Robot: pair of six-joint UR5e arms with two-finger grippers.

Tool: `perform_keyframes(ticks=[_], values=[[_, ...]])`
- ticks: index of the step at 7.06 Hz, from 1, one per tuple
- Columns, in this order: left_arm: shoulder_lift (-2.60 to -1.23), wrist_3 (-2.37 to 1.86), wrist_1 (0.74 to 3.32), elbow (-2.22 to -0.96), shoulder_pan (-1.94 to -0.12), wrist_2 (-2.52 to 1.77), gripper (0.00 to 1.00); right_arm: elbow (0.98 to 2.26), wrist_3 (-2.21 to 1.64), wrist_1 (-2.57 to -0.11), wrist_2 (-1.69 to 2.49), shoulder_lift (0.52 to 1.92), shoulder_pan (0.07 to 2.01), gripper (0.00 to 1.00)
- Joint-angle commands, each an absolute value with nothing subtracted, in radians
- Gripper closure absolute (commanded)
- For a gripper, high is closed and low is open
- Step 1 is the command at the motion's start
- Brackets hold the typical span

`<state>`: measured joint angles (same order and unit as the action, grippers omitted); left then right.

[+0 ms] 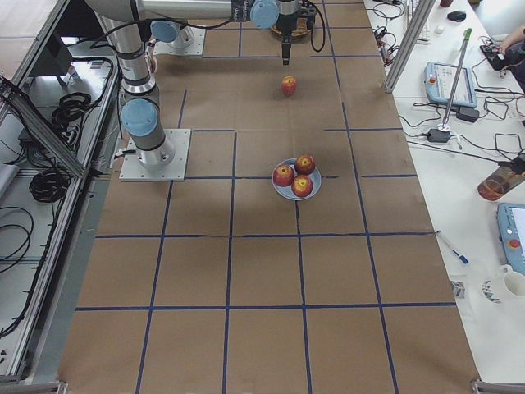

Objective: Transfer apple from basket to plate
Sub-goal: 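Move the right gripper down over the apple on the table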

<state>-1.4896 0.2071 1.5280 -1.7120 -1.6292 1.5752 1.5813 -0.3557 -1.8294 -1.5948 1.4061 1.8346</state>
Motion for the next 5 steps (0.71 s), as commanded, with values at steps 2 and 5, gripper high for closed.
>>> perform_keyframes(ticks=[2, 5], values=[[-1.491, 0.209, 1.528, -1.715, -1.629, 1.575, 0.01, 1.497, -0.558, -1.961, -1.638, 1.182, 1.972, 0.00], [-1.491, 0.210, 1.528, -1.717, -1.629, 1.575, 0.01, 1.576, -0.548, -2.100, -1.669, 1.109, 1.994, 0.01]])
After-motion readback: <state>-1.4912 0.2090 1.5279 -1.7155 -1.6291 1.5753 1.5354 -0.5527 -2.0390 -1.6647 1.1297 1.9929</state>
